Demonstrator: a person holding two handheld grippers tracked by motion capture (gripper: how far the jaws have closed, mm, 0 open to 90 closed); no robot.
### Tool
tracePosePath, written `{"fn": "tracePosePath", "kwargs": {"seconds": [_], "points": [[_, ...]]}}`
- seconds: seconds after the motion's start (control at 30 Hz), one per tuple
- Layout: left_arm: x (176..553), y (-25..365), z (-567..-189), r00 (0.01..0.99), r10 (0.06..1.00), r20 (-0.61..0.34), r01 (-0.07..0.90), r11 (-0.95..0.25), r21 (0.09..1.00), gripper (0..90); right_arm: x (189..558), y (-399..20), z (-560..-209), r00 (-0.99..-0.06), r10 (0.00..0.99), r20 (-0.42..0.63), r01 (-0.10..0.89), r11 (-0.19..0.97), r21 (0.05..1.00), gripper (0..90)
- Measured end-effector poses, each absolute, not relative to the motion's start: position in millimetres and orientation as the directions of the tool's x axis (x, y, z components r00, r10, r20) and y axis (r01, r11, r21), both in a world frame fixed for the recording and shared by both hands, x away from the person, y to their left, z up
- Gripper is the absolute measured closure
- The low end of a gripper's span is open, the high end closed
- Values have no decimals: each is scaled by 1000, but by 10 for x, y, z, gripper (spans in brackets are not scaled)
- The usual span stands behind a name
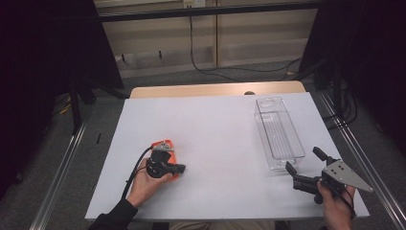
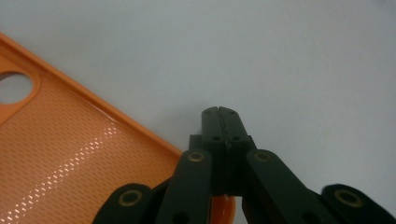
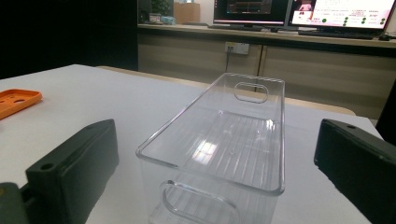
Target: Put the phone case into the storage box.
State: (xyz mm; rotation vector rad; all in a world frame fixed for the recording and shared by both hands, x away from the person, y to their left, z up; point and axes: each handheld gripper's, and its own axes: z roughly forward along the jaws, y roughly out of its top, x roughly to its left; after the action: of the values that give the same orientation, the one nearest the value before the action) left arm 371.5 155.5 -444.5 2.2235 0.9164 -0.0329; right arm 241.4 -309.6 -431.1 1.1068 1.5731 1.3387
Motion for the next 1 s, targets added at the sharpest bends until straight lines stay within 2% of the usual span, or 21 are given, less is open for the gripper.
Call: {"fn": "tracePosePath", "kwargs": {"seconds": [1.0], "points": [[3599,1922,-4437,709,633,-312,662,-444,604,900,2412,-3094,-4310,-318,948,-22,131,67,989,0]]}}
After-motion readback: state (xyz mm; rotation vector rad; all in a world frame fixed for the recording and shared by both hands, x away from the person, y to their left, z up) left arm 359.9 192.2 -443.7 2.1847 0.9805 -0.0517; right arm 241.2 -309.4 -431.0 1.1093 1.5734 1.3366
